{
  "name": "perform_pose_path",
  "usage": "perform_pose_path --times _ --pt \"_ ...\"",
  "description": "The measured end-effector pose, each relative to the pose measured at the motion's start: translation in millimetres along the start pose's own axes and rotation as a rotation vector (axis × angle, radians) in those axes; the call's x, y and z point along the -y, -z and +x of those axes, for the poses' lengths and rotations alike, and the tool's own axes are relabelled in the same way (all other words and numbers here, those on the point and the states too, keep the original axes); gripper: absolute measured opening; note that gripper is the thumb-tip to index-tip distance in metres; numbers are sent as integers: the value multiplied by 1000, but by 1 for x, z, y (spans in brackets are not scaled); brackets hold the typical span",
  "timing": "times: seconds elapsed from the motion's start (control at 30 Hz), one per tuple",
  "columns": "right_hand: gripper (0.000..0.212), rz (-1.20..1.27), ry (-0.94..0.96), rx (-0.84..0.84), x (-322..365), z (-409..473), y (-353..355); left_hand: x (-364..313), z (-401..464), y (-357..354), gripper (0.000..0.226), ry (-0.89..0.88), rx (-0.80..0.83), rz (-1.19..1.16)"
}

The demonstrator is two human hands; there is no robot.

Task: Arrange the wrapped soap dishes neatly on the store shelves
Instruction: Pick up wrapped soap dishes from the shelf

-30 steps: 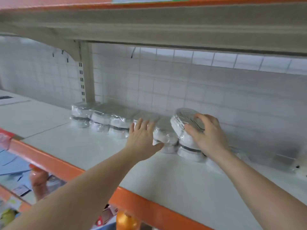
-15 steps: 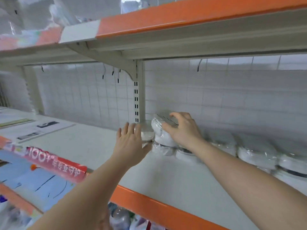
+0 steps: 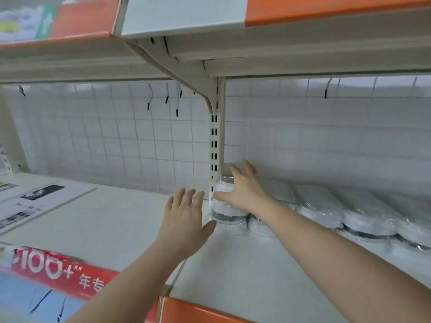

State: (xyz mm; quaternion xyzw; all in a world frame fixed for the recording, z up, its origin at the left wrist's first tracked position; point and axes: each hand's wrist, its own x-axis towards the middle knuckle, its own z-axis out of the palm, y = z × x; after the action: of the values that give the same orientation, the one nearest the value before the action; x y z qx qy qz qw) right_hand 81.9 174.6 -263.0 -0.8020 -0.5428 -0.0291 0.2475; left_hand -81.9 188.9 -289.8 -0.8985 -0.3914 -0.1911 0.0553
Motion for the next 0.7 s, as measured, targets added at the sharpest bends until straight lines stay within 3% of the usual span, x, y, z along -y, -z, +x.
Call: perform_pose_path --times 0.1,0.2,0.33,0.43,0.53,0.7 --pt "78 -145 103 -52 -5 1 -15 5 6 -4 67 -25 -23 -30" --pt "76 -260 78 -45 -1 10 -20 3 11 -7 67 -31 -20 -52" --pt "85 -185 104 94 -4 12 -3 -10 15 -10 68 -31 1 -57" --pt "86 -151 86 53 -26 -8 26 -36 21 -6 68 -79 -8 -51" --pt "73 -258 32 51 -65 -44 64 -77 26 0 68 -124 -14 -64" --pt "69 -372 -240 47 -163 -144 165 -201 16 22 69 -267 -33 -128"
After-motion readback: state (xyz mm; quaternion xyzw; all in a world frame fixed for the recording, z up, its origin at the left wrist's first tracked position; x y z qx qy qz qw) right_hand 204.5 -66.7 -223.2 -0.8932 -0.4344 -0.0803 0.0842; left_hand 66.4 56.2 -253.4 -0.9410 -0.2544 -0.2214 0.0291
